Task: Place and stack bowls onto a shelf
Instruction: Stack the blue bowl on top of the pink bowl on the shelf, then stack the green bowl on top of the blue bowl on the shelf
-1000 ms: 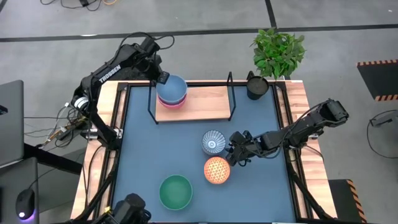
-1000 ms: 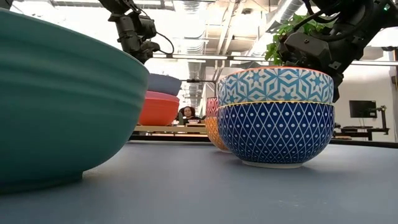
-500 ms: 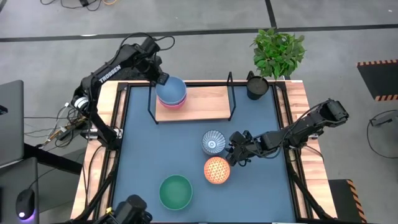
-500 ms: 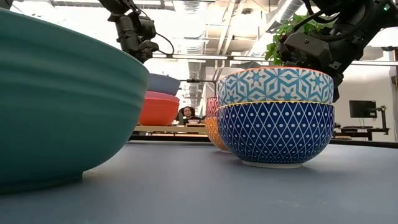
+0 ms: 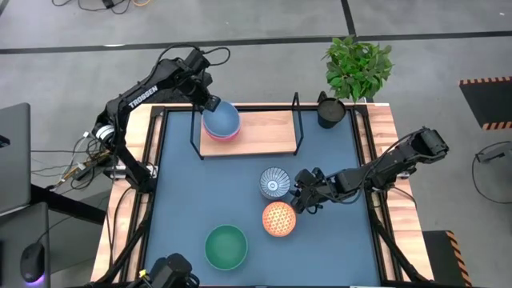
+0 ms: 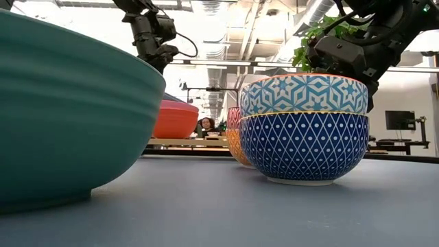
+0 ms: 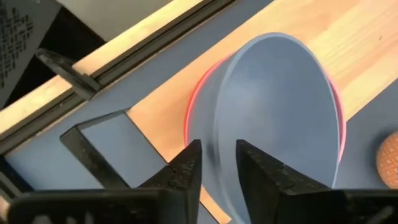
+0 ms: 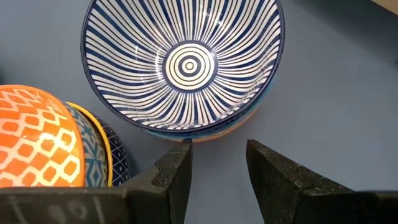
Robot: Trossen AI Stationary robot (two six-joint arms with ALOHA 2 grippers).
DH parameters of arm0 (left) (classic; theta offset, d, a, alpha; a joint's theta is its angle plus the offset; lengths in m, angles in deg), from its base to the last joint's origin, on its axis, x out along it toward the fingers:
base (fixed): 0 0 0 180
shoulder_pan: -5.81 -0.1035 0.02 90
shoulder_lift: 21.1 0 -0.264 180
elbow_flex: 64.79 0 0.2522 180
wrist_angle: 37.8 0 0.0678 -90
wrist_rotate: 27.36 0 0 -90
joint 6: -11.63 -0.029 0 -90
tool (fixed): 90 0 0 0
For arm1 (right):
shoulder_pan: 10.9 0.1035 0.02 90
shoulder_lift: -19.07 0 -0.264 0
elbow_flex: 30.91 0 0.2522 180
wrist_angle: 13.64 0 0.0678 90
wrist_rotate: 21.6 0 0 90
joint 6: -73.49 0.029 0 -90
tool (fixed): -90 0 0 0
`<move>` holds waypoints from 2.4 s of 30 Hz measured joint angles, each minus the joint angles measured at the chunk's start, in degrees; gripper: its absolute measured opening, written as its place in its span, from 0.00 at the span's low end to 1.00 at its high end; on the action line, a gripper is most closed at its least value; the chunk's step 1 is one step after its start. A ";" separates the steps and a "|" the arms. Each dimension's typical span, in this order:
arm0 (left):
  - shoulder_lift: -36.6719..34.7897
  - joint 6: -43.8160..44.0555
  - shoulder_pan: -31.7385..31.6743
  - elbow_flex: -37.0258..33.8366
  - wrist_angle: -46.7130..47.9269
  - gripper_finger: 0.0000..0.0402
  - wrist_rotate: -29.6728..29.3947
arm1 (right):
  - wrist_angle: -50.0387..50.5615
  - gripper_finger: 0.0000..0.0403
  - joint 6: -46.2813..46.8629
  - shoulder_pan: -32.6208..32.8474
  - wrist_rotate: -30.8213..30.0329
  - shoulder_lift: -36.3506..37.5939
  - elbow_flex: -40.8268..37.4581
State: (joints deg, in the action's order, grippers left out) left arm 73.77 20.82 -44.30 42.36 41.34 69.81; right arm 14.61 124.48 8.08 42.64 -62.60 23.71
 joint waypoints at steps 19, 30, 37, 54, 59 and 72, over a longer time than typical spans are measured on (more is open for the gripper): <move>-8.41 -3.39 -4.50 0.04 1.76 0.02 9.96 | -0.21 0.44 0.03 0.00 0.04 0.00 0.00; -6.60 -2.65 -1.80 -12.04 -5.60 0.00 6.43 | -0.04 0.44 0.04 0.00 0.09 0.00 -0.02; -6.62 -1.34 -2.48 -14.65 -5.63 0.00 6.17 | 0.00 0.44 0.02 0.00 0.12 0.00 -0.02; -24.78 -0.48 19.48 -10.84 -0.50 0.00 17.05 | -0.36 0.44 0.05 0.00 0.13 0.00 -0.02; -29.92 9.56 39.56 -14.68 -6.47 0.01 7.35 | -0.47 0.44 0.05 0.00 0.11 0.00 -0.02; -26.62 26.33 77.35 -30.60 -24.71 0.32 -17.64 | -0.50 0.44 0.07 0.09 0.15 -0.15 -0.02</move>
State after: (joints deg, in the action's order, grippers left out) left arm 47.16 47.15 33.05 11.76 16.63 52.17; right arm 14.12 124.56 8.17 42.80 -62.75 23.69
